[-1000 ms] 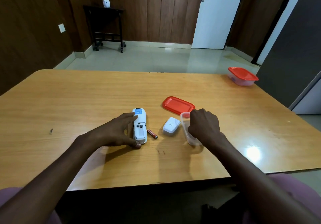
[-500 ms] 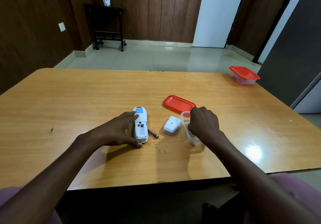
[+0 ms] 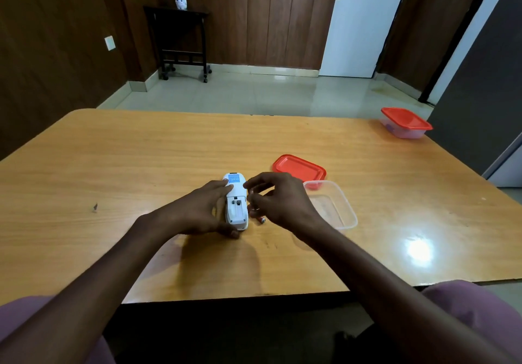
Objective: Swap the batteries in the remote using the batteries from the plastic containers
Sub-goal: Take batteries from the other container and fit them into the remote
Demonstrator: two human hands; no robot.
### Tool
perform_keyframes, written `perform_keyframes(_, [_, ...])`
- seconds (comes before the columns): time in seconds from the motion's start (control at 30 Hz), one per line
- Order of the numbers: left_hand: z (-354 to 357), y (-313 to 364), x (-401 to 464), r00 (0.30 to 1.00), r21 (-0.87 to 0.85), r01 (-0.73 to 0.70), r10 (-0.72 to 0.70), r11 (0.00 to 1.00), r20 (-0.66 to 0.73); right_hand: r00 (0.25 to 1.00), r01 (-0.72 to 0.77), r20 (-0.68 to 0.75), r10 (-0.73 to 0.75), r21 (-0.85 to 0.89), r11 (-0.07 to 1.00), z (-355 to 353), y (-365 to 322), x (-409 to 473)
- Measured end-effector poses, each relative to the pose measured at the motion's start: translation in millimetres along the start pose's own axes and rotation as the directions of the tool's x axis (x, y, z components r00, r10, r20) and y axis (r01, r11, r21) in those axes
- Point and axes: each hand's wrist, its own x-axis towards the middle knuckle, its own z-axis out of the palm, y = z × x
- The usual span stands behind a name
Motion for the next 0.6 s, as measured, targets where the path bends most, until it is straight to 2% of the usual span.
perform_keyframes(0.1, [0.6,0.0,-0.6,1.000,0.012,-0.007,0.007,1.000,-0.007,0.995,-0.043,0.087,0.046,-0.038,0.998,5.4,-0.9,3.4])
perform_keyframes(0.23, [0.6,0.2,0.3,1.000,0.008,-0.005,0.006,1.000,-0.008,0.992,-0.054,0.108,0.066,-0.108,0.993,5.4,-0.3,9.8])
perform_keyframes(0.33, [0.8,-1.7,1.1,1.000,0.005,-0.009,0.009,1.000,-0.008,0.989,0.097,0.133,-0.065,-0.251,0.963,4.8,1.9,11.0])
perform_keyframes(0.43, [1.1,-2.0,1.3,1.000,0.008,-0.024,0.024,1.000,-0.010,0.949,0.301,0.220,-0.225,-0.432,0.850,5.4,7.3,13.1])
perform_keyframes(0.5, [0.6,-0.5,0.5,0.999,0.018,-0.032,0.033,0.999,-0.014,0.922,0.378,0.289,-0.256,-0.536,0.755,6.9,11.5,14.5])
perform_keyframes(0.6, [-0.2,0.8,0.0,0.999,0.016,-0.038,0.038,0.999,-0.014,0.908,0.412,0.326,-0.264,-0.578,0.705,7.9,15.1,17.4])
